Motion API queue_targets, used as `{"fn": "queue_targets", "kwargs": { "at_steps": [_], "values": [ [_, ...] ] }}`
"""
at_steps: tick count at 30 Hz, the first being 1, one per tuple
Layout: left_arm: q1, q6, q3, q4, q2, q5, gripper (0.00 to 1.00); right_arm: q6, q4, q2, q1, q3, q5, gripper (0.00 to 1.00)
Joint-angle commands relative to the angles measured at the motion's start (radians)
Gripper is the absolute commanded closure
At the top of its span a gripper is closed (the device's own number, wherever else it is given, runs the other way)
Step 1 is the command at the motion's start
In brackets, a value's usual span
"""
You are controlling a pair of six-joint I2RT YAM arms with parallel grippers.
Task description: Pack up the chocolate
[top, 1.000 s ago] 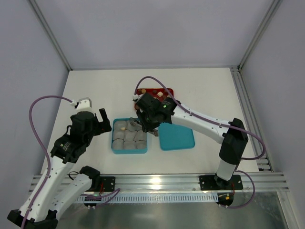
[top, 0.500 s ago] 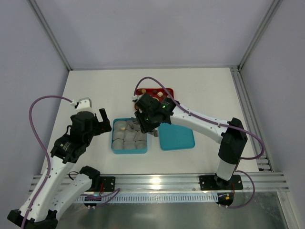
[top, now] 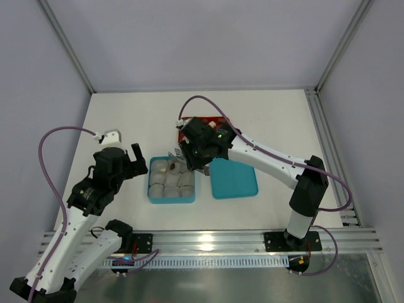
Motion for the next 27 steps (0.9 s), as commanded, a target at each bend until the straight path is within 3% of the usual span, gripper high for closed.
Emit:
{"fn": "queue_targets", "kwargs": {
  "at_steps": [1,11,27],
  "values": [
    [-0.002,-0.008,0.008,0.021,-0.01,-0.001,0.0,-0.037,-0.012,-0.048,-0.064,0.086,0.028,0.59],
    [-0.002,-0.003,0.008,0.023,-0.001,0.003,0.0,-0.115,0.026,0.004,-0.251,0.113,0.015,0.59],
    [-0.002,-0.008,0.008,0.021,0.005,-0.001,0.0,-0.178,0.011,0.219,-0.296,0.251,0.066,0.59]
  ]
}}
